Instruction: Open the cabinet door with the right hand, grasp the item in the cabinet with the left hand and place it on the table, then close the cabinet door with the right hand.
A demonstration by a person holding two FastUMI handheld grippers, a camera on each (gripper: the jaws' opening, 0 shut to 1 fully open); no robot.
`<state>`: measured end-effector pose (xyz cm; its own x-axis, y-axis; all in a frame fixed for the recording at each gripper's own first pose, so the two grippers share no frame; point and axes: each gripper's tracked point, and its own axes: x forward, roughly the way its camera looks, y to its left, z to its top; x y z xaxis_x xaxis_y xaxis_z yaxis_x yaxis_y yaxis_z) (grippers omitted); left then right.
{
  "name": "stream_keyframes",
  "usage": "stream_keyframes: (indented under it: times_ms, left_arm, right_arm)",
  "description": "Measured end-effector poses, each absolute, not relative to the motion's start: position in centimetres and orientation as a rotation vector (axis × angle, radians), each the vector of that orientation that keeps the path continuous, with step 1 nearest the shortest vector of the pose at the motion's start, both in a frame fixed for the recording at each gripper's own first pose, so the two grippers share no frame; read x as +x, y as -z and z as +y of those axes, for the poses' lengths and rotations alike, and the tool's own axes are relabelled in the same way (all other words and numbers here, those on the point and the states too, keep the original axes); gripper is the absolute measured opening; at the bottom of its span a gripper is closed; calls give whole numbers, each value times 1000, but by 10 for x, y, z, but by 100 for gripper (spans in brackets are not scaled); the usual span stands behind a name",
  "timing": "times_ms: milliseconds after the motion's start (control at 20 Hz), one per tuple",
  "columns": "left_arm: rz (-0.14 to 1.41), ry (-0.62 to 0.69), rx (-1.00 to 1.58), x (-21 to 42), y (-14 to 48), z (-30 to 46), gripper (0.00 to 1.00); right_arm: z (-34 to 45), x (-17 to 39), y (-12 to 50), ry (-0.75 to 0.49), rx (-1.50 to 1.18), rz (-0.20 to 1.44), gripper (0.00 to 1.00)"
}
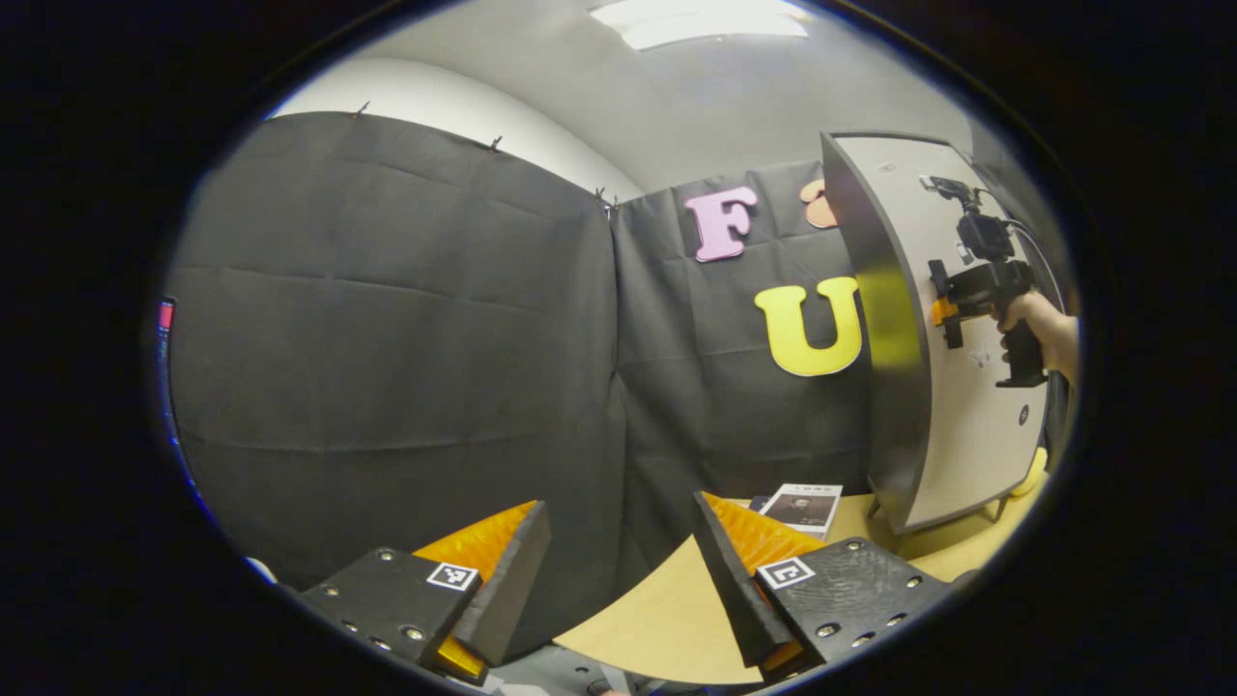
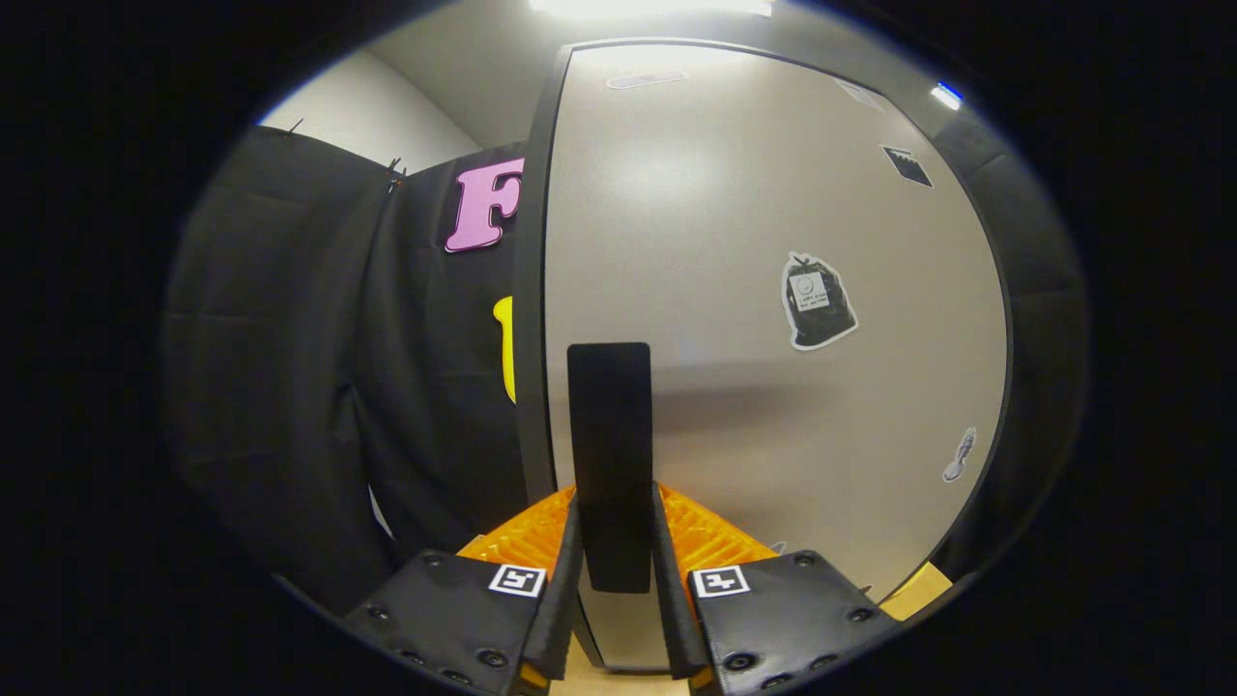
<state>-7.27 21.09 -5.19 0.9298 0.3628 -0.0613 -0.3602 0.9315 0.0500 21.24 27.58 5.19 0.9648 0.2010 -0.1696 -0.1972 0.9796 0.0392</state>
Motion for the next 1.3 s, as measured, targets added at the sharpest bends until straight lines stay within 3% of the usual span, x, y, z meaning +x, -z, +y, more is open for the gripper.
stream_keyframes:
  times_ms: [150,200,300,1300]
  left_arm:
    - [65,-360,37,-70,50,207,89]
    - [62,-354,35,-69,51,205,89]
    - [60,-342,32,-69,51,203,89]
    - [-19,-142,44,-36,17,110,89]
  right_arm:
    - [276,211,-50,-200,9,199,20]
    - [277,212,-50,-203,18,202,22]
    - [276,209,-51,-224,14,205,9]
    - [261,179,-55,-424,54,235,7]
